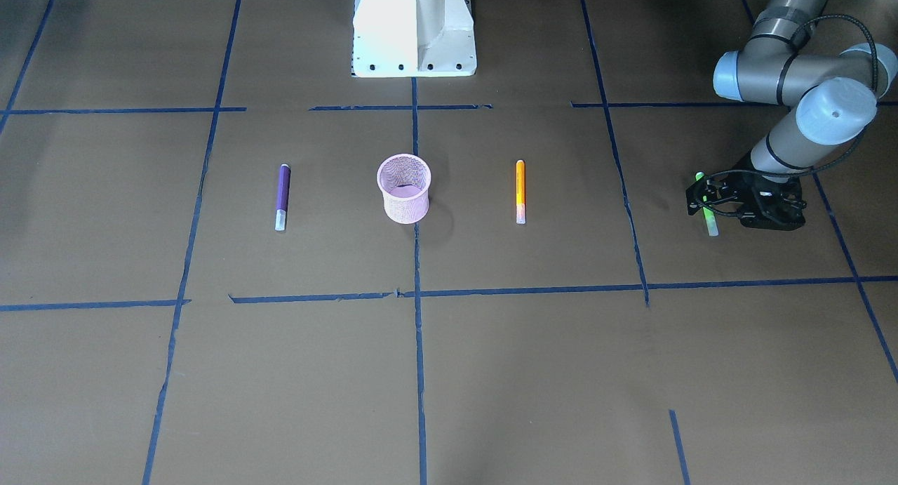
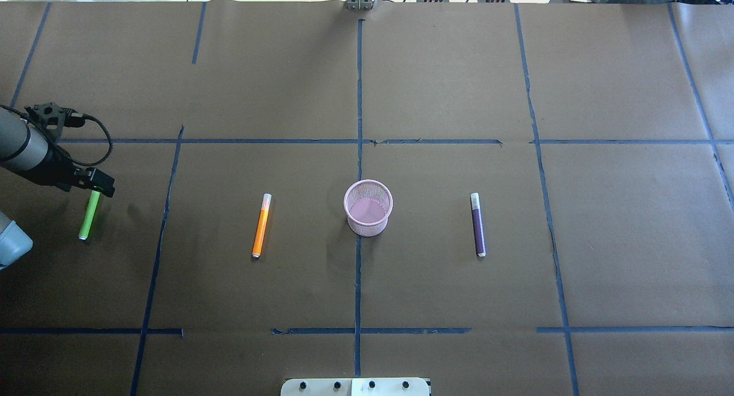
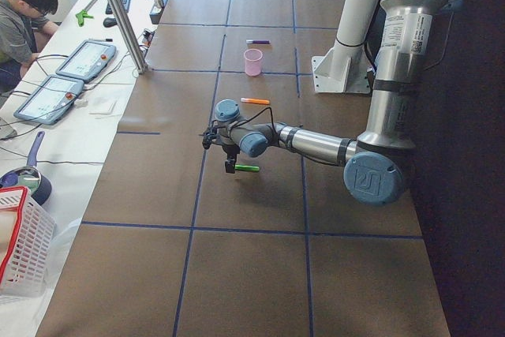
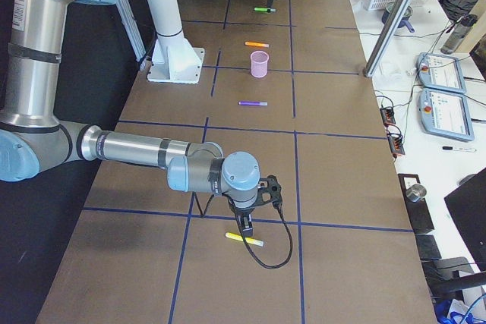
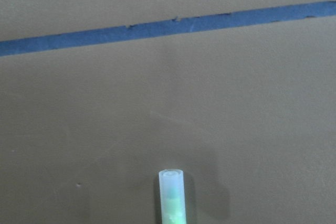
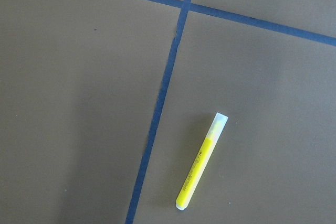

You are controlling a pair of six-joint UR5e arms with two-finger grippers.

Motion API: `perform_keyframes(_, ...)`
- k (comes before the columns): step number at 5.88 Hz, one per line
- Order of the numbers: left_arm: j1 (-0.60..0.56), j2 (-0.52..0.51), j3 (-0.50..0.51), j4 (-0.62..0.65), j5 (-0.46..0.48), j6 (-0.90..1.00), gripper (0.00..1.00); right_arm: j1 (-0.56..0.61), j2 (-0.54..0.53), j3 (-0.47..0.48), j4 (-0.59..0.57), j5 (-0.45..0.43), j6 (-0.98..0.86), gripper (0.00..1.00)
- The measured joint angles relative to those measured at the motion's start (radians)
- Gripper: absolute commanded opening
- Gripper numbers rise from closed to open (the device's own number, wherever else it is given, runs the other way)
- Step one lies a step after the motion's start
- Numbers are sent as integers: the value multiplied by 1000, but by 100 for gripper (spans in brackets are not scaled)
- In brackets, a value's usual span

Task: Collect pens into pen holder
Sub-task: 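Lower the left gripper onto the green marker and grasp it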

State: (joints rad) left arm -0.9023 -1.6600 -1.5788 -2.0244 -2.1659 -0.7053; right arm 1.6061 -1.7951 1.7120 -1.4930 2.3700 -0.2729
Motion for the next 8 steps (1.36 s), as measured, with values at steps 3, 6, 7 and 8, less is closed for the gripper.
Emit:
perform_keyframes(3, 8, 9, 5, 0, 0, 2, 97, 0, -1, -1, 0, 0, 0, 100)
perform_keyframes(6, 7, 18, 6, -1, 1, 1, 22, 0, -1, -1, 0, 0, 0, 100)
perform_keyframes(7, 6, 21, 5, -8, 9, 0, 12, 0, -1, -1, 0, 0, 0, 100)
perform_keyframes(8, 6, 22, 4, -15, 17, -1, 4, 0, -1, 0, 0, 0, 0, 100)
